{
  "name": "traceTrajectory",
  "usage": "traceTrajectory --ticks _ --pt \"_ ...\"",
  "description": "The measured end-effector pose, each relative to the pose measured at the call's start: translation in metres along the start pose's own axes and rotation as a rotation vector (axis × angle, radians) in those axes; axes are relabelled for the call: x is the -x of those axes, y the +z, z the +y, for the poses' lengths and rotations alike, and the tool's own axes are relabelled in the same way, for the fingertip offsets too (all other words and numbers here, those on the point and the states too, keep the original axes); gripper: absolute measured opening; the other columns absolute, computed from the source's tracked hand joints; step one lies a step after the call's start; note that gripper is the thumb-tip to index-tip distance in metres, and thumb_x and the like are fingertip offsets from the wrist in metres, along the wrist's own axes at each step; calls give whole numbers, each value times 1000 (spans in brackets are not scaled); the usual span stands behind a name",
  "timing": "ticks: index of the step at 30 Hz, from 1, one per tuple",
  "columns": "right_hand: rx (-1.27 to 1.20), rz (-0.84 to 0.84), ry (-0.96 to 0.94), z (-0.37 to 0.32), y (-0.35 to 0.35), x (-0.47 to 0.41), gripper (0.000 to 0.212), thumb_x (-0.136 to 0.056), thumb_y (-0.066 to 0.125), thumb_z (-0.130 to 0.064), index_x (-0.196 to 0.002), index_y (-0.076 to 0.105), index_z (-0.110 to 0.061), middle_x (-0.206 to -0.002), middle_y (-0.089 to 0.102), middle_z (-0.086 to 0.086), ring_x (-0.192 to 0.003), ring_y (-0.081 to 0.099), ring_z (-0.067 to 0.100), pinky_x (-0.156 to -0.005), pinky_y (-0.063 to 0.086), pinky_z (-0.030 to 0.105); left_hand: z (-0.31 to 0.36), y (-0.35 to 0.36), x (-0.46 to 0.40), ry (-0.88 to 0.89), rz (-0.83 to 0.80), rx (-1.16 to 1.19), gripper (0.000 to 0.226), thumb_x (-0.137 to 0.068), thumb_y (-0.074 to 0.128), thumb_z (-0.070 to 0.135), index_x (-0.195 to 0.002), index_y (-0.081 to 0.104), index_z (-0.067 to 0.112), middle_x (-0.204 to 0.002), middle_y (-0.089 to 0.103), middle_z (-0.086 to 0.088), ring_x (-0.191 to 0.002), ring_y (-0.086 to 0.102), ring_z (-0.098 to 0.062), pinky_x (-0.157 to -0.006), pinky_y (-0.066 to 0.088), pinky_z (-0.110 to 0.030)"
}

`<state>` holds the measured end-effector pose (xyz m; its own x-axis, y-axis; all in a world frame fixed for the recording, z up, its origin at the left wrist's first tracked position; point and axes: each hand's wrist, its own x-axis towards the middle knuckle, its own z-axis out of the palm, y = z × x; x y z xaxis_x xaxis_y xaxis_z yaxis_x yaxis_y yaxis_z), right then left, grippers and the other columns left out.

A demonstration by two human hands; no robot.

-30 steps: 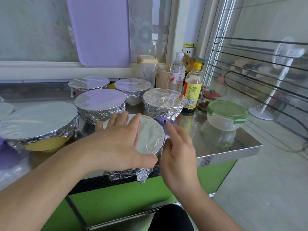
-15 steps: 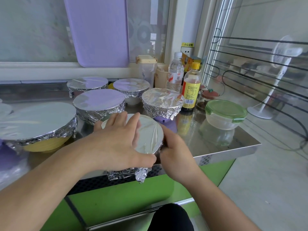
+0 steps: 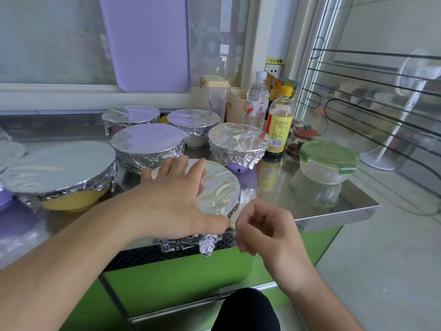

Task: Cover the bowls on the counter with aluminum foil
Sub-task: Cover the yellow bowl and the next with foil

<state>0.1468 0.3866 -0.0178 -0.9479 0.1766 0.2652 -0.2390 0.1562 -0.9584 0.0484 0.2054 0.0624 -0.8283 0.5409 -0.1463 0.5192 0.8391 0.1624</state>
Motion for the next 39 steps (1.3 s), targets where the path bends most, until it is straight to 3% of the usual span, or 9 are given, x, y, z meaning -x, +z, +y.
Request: traceTrajectory --ticks 6,13,18,23,27,30,33,36,39 --pt "3 -155 100 9 20 -2 7 -89 81 -5 -83 81 -2 -71 73 23 -59 67 26 -53 47 33 0 0 0 6 -9 -7 139 -47 32 101 -163 -9 35 -162 2 16 -156 -11 -7 -126 4 -56" --pt "172 -87 191 12 29 1 15 -88 84 -17 -76 79 -11 -66 73 12 -51 68 24 -51 49 34 -2 1 -1 3 0 -14 137 -50 35 101 -162 -8 34 -158 8 14 -156 -7 -9 -126 7 -57" --pt "273 -132 218 -5 26 3 39 -77 94 -35 -63 72 -6 -57 69 13 -40 60 23 -46 45 28 -2 1 -1 5 0 3 137 -51 38 101 -162 -9 35 -158 9 15 -156 -8 -9 -126 6 -58" --pt "523 -85 167 2 41 -2 44 -81 87 -40 -63 70 -4 -56 65 16 -48 63 34 -49 53 40 -2 1 0 20 15 16 136 -53 40 99 -163 -9 34 -159 9 16 -156 -8 -8 -126 7 -57" --pt "633 -214 310 -13 5 -15 34 -89 75 -26 -63 67 -4 -59 69 15 -41 65 24 -39 43 26 -4 0 1 36 4 29 138 -53 41 99 -163 -10 34 -160 7 17 -157 -9 -9 -126 7 -57" --pt "744 17 167 -28 -24 -33 31 -90 61 -22 -73 63 3 -57 59 19 -44 47 17 -44 40 37 -5 -3 1 53 -5 34 136 -53 43 98 -162 -9 35 -152 13 19 -154 -2 -8 -126 10 -55" --pt "616 188 22 -41 -21 -56 36 -88 49 -33 -75 49 1 -59 44 10 -59 35 19 -54 32 36 -4 -10 2 77 -45 36 138 -60 58 93 -161 -18 37 -157 0 23 -151 -7 0 -128 2 -48" --pt "632 97 16 -48 -9 -73 41 -100 51 -29 -69 44 -4 -57 52 2 -55 40 15 -53 30 34 -9 -21 0 106 -120 60 142 -64 75 85 -158 -23 44 -160 -13 32 -154 -12 -4 -129 0 -38" --pt "657 35 32 -40 -8 -81 41 -101 54 -25 -67 50 -3 -52 50 -1 -51 38 11 -49 26 30 -19 -28 0 124 -157 91 150 -46 74 95 -152 -25 57 -163 -18 35 -158 -11 -8 -130 10 -42"
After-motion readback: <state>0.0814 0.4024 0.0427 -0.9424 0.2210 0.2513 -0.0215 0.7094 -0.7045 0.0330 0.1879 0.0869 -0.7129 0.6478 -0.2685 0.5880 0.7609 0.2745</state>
